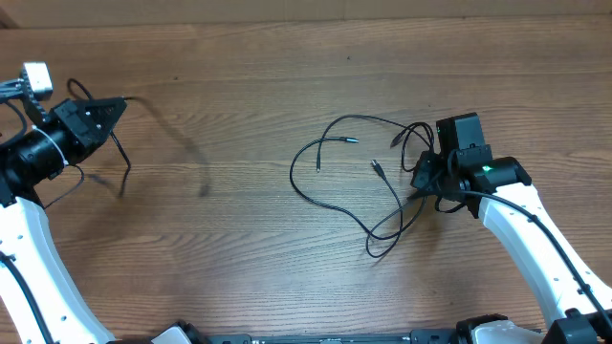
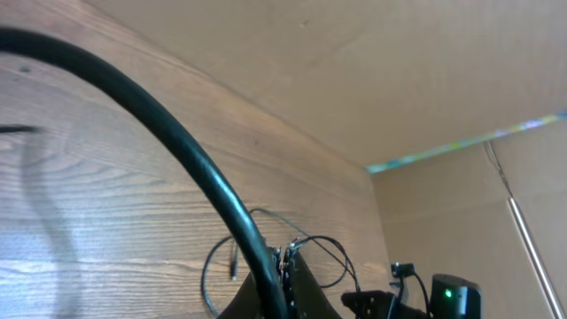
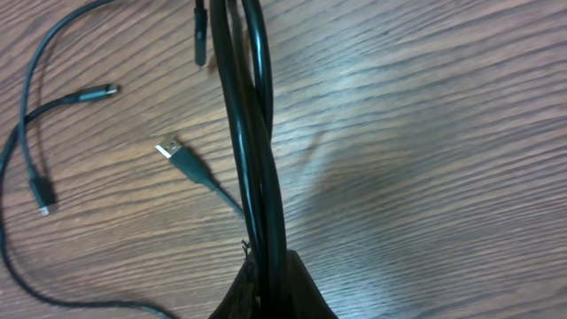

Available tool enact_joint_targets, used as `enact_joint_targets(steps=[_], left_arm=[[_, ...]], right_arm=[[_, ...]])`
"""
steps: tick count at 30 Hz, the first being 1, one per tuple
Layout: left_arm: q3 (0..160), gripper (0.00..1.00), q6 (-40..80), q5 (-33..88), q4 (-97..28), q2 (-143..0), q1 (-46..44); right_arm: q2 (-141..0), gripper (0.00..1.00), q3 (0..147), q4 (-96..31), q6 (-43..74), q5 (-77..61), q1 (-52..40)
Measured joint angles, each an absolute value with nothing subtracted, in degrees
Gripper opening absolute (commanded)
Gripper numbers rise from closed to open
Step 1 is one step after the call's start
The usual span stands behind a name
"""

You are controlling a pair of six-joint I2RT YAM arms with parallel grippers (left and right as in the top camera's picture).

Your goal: Untangle cables

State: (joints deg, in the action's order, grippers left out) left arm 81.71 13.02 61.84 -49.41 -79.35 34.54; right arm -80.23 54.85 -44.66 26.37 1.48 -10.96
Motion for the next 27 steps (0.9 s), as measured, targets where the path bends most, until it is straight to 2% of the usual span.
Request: enact_joint_targets(steps=[1,4,6,8,9,10,15,21,27], left_arm=[[81.71,0.04,13.65,61.28,-48.01,-79.35,34.54],[81.69,0.04,16.91,58.96,-41.56,-79.35,34.54],[81.73,0.04,20.82,54.57,-39.24,-79.35,34.57],[81.73,0.04,23.53,50.48,-39.22,-79.35,35.05],[81.78,0.04,24.67,48.4,-39.46,-79.35,35.97],[81.82,0.04,25.52,46.96,-39.83,-79.35,36.8],[84.55,0.04,28.56,40.05,-49.17,-79.35,45.89],[89.76,0.04,28.6,32.62,-61.28,-79.24,63.16],[89.78,0.04,33.5,24.45,-59.46,-79.24,66.52]], right_arm=[[-80.23,0.05,54.85,-44.64,26.39,1.17,-10.98],[-80.23,0.18,54.85,-45.1,26.57,0.14,-10.98],[-80.23,0.35,54.85,-45.8,26.72,-0.8,-10.96],[-80.27,0.45,54.85,-46.04,27.07,-1.93,-10.98],[-80.27,0.59,54.85,-46.0,27.09,-2.57,-10.96],[-80.27,0.64,54.85,-46.04,26.89,-2.87,-10.98],[-80.27,1.0,54.85,-46.48,26.98,-4.08,-10.96],[-80.31,1.0,54.85,-47.11,26.92,-4.23,-10.96],[-80.31,1.0,54.85,-47.18,26.89,-4.23,-10.96]])
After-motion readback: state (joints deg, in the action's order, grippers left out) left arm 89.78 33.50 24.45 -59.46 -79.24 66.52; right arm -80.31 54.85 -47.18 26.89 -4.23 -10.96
